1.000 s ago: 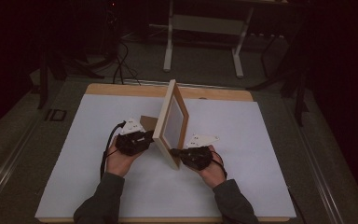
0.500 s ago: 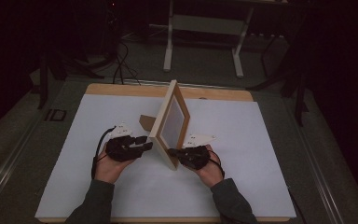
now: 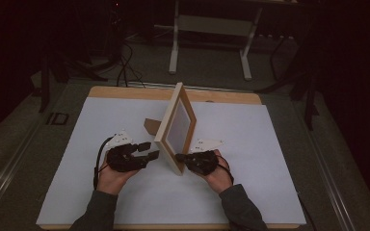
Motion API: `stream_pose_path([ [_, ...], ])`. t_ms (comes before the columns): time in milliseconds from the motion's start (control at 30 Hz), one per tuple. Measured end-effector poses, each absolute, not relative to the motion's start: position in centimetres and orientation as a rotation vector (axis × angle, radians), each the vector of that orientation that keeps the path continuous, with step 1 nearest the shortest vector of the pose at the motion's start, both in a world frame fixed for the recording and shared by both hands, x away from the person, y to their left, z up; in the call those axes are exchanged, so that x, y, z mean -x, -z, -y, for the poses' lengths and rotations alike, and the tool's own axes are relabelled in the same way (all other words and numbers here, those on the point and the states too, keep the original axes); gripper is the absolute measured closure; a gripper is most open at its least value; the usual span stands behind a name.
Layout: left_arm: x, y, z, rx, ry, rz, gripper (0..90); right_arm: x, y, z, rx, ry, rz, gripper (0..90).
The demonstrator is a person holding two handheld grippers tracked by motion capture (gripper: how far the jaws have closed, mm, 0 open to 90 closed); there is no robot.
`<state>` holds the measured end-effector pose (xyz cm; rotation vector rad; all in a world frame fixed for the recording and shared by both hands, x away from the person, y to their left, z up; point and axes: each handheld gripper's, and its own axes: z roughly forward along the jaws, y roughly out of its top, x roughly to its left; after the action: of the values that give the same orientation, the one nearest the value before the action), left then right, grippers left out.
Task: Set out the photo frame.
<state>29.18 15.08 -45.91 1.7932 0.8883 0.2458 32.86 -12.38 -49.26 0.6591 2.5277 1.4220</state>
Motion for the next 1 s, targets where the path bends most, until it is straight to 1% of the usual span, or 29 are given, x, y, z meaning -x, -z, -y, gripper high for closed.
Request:
stream_pose_path([
  [167, -29.1, 45.8, -14.4, -1.78, -0.246, -0.879, 42.3, -33.0, 49.3, 12.9, -0.671, -1.41, -2.52, 85.7],
  [367, -29.3, 45.6, -13.3, -1.788, -0.252, -0.868, 39.0, -33.0, 49.5, 13.5, -0.694, -1.388, -2.512, 81.9],
  [700, -29.7, 45.6, -11.9, -1.807, -0.295, -0.907, 39.8, -33.0, 49.7, 14.8, -0.738, -1.345, -2.502, 74.7],
  [1000, -30.2, 45.4, -10.6, -1.787, -0.345, -0.961, 40.1, -33.1, 50.2, 16.2, -0.779, -1.318, -2.495, 72.9],
])
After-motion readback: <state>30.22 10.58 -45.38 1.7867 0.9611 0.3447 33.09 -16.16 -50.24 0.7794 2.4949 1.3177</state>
